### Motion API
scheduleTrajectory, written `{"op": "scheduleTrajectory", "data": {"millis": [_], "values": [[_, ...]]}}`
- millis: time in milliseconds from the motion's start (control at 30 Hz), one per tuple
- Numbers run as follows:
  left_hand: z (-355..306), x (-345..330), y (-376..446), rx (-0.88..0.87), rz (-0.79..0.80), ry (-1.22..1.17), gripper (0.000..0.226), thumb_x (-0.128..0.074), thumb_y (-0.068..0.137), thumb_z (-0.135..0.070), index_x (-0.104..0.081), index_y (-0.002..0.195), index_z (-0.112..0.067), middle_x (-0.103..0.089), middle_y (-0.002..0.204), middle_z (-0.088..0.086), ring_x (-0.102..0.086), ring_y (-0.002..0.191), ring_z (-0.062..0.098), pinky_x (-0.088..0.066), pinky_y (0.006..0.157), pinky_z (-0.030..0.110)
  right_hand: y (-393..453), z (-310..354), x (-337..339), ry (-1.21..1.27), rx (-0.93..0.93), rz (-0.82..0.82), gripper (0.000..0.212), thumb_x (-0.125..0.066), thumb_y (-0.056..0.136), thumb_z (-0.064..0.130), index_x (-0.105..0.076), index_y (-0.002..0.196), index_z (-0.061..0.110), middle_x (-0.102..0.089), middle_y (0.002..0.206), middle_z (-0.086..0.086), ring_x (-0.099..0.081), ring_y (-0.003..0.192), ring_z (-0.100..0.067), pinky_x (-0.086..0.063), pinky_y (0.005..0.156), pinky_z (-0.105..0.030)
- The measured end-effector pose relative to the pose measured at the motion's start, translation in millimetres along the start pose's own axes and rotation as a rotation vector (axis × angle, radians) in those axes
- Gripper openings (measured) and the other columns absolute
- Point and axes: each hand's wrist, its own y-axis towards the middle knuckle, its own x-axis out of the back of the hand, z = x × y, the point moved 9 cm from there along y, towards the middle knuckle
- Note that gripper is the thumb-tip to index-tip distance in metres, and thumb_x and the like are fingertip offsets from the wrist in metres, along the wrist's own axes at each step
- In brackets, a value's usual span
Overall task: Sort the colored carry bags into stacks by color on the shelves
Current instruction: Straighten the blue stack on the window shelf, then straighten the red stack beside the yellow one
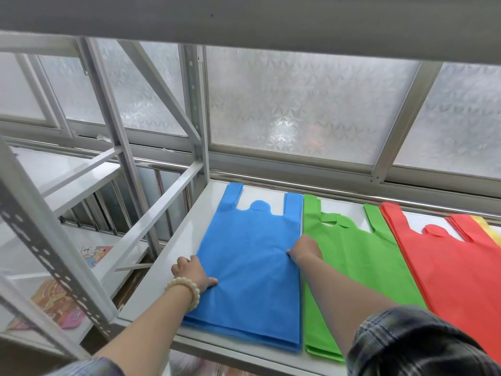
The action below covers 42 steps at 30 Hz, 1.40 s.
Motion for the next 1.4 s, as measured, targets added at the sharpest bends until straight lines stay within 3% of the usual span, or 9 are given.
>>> {"op": "scheduleTrajectory", "data": {"millis": [267, 400, 567, 667, 900, 1033, 1200, 1300, 1400], "values": [[-11.5, 8.3, -0.6, 0.083, 0.033, 0.115, 0.096, -0.069, 0.080, -0.038, -0.004, 0.148, -0.018, -0.017, 0.145, 0.014, -0.025, 0.132, 0.033, -0.029, 0.110, 0.038, -16.5, -10.0, 21.2, 0.035, 0.038, 0.003, 0.037, -0.056, 0.092, 0.013, -0.050, 0.128, 0.005, -0.056, 0.129, -0.012, -0.057, 0.116, -0.030, -0.047, 0.089, -0.031], [-28.4, 5.5, 0.1, 0.037, -0.001, 0.111, 0.085, -0.068, 0.080, -0.027, -0.014, 0.145, -0.021, -0.015, 0.145, 0.013, -0.023, 0.131, 0.033, -0.031, 0.108, 0.040, -22.1, -26.6, 35.4, 0.081, 0.020, -0.013, 0.038, -0.060, 0.092, 0.016, -0.052, 0.126, 0.003, -0.059, 0.126, -0.012, -0.058, 0.112, -0.029, -0.044, 0.079, -0.028], [-32.5, -7.7, -1.0, 0.010, 0.016, 0.030, 0.095, -0.072, 0.071, -0.050, -0.018, 0.143, -0.019, -0.019, 0.144, 0.013, -0.022, 0.131, 0.033, -0.030, 0.107, 0.043, -30.7, -18.5, 32.0, 0.134, 0.113, 0.015, 0.054, -0.064, 0.089, 0.024, -0.044, 0.136, 0.005, -0.051, 0.137, -0.011, -0.051, 0.123, -0.028, -0.043, 0.097, -0.033], [-24.9, -8.5, -2.3, 0.009, 0.017, 0.007, 0.094, -0.071, 0.071, -0.055, -0.023, 0.141, -0.016, -0.023, 0.142, 0.013, -0.025, 0.131, 0.033, -0.030, 0.107, 0.042, -37.9, -10.2, 18.8, 0.082, 0.168, 0.070, 0.058, -0.065, 0.088, 0.025, -0.043, 0.138, 0.005, -0.048, 0.140, -0.011, -0.049, 0.126, -0.027, -0.041, 0.100, -0.031], [-13.8, -14.1, 1.6, -0.034, -0.022, -0.083, 0.092, -0.072, 0.065, -0.060, -0.031, 0.134, -0.015, -0.027, 0.135, 0.013, -0.025, 0.128, 0.032, -0.028, 0.110, 0.042, -38.0, -11.7, 6.2, -0.090, 0.162, 0.069, 0.040, -0.063, 0.088, 0.018, -0.055, 0.123, 0.003, -0.059, 0.126, -0.012, -0.058, 0.113, -0.029, -0.047, 0.092, -0.032], [-10.8, -16.4, 2.6, -0.046, -0.041, -0.137, 0.092, -0.073, 0.063, -0.061, -0.032, 0.132, -0.016, -0.027, 0.133, 0.011, -0.024, 0.126, 0.031, -0.028, 0.110, 0.042, -36.5, -12.0, 4.6, -0.120, 0.133, 0.058, 0.027, -0.062, 0.087, 0.015, -0.062, 0.111, 0.002, -0.064, 0.116, -0.013, -0.059, 0.094, -0.028, -0.045, 0.074, -0.028], [-21.9, -8.1, -10.6, -0.062, -0.123, -0.111, 0.104, -0.072, 0.065, -0.059, -0.016, 0.144, -0.021, -0.012, 0.146, 0.010, -0.016, 0.132, 0.029, -0.022, 0.109, 0.044, -41.5, -23.9, 16.9, 0.095, 0.118, 0.018, 0.042, -0.060, 0.092, 0.021, -0.051, 0.130, 0.005, -0.058, 0.129, -0.012, -0.056, 0.116, -0.028, -0.045, 0.094, -0.032], [-58.4, -4.2, -30.6, -0.183, -0.238, -0.209, 0.091, -0.071, 0.072, -0.049, -0.022, 0.143, -0.020, -0.015, 0.142, 0.008, -0.020, 0.129, 0.029, -0.025, 0.108, 0.042, -40.6, -49.4, 41.0, 0.194, 0.086, -0.046, 0.041, -0.058, 0.093, 0.021, -0.050, 0.131, 0.007, -0.059, 0.127, -0.012, -0.059, 0.110, -0.027, -0.045, 0.085, -0.029], [-109.9, -21.6, -59.4, -0.305, -0.209, -0.250, 0.074, -0.068, 0.077, -0.043, -0.034, 0.137, -0.019, -0.024, 0.137, 0.007, -0.027, 0.125, 0.029, -0.028, 0.105, 0.040, -35.8, -92.7, 76.8, 0.218, 0.006, -0.125, 0.038, -0.055, 0.095, 0.018, -0.051, 0.130, 0.006, -0.059, 0.127, -0.012, -0.060, 0.108, -0.026, -0.041, 0.077, -0.025]]}}
